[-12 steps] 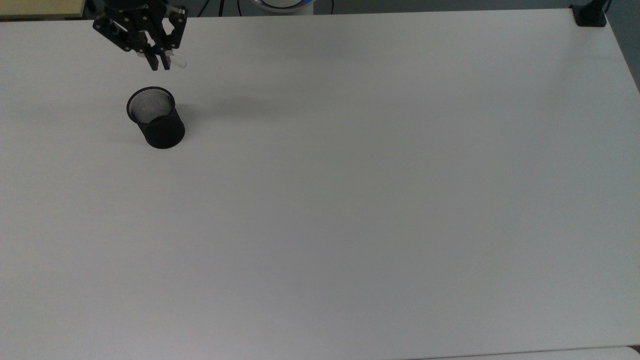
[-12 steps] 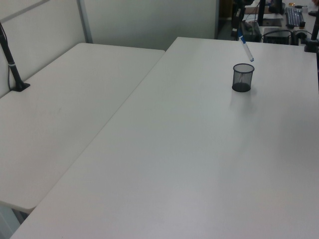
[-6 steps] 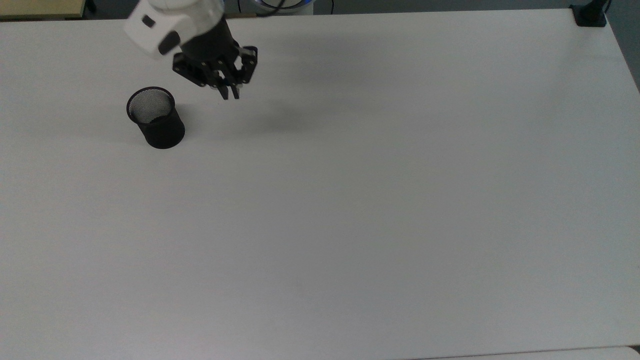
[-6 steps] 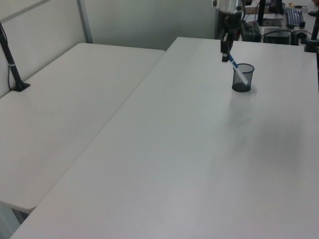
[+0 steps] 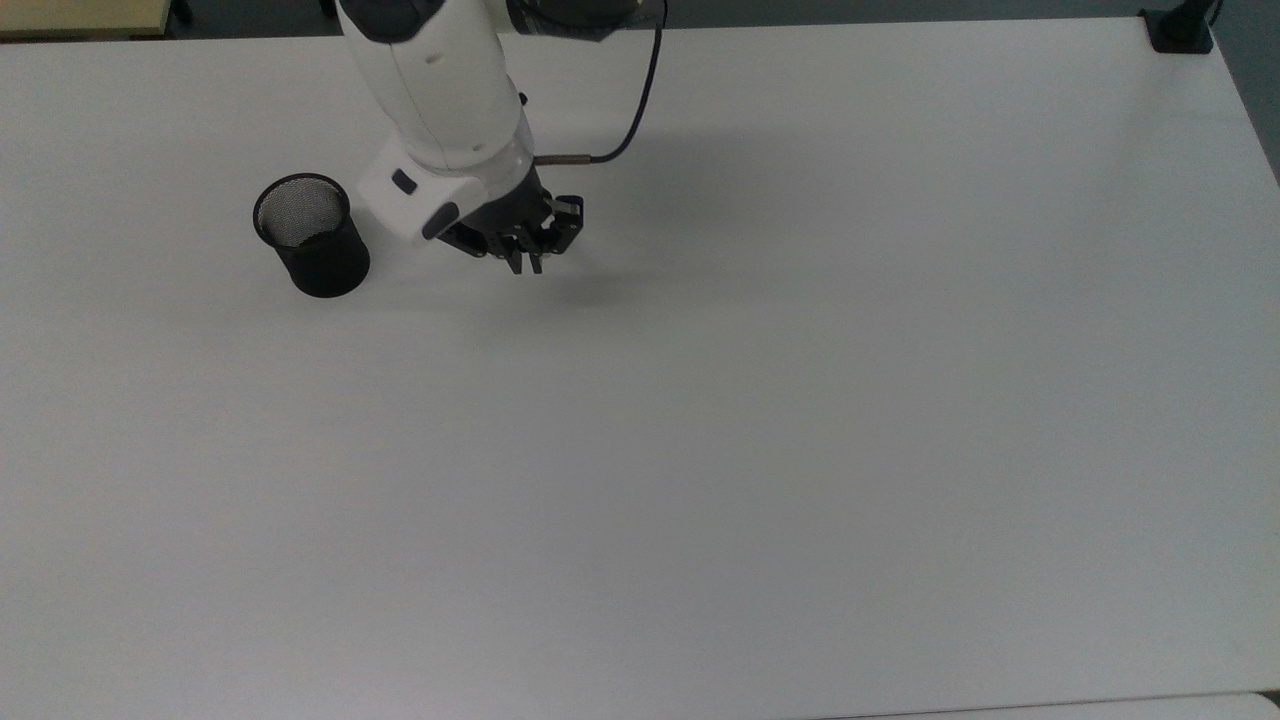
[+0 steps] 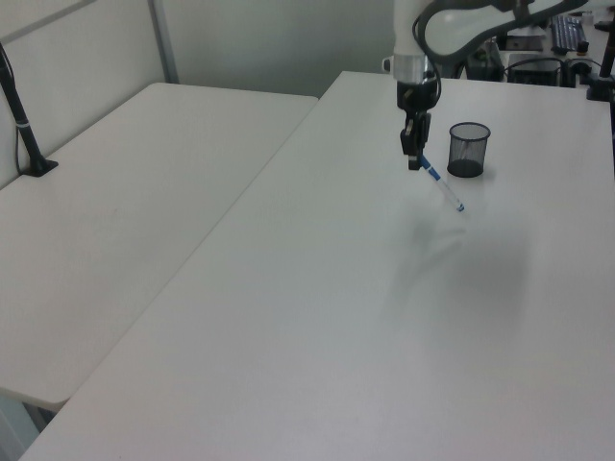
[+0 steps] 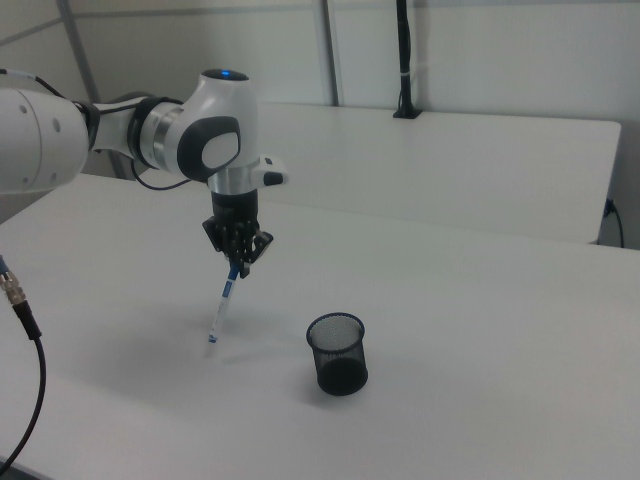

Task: Remove the marker
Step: 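Carry the held marker away from the cup and lower it to the table, then open the gripper to release the marker onto the table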

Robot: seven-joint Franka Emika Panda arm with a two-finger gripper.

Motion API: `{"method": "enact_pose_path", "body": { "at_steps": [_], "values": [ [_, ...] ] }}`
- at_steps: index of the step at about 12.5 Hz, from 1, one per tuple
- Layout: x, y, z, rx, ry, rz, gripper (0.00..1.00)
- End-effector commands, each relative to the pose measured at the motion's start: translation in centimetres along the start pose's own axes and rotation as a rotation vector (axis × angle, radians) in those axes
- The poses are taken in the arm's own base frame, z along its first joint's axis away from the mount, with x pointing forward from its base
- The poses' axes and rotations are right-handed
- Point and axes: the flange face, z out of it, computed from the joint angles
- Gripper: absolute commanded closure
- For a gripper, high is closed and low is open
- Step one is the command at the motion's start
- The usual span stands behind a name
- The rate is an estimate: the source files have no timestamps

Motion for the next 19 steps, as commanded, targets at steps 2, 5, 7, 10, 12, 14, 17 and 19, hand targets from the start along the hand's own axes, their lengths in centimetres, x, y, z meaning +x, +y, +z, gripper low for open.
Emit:
{"method": "enact_pose_path", "body": {
  "at_steps": [2,5,7,10,12,14,17,19],
  "values": [
    [1.4,-1.8,4.9,-0.015,-0.013,0.027,0.99],
    [2.1,-3.2,7.3,-0.018,0.006,0.039,0.95],
    [2.2,-3.3,7.9,-0.019,0.006,0.050,0.72],
    [2.2,-4.0,7.6,-0.016,0.008,0.068,0.10],
    [2.2,-4.1,6.7,-0.024,0.019,0.089,0.00],
    [1.7,-4.0,3.5,-0.027,0.056,0.103,0.00],
    [-0.3,-3.6,-4.5,-0.071,0.088,0.120,0.00],
    [-2.1,-3.2,-10.0,-0.117,0.097,0.188,0.00]
  ]
}}
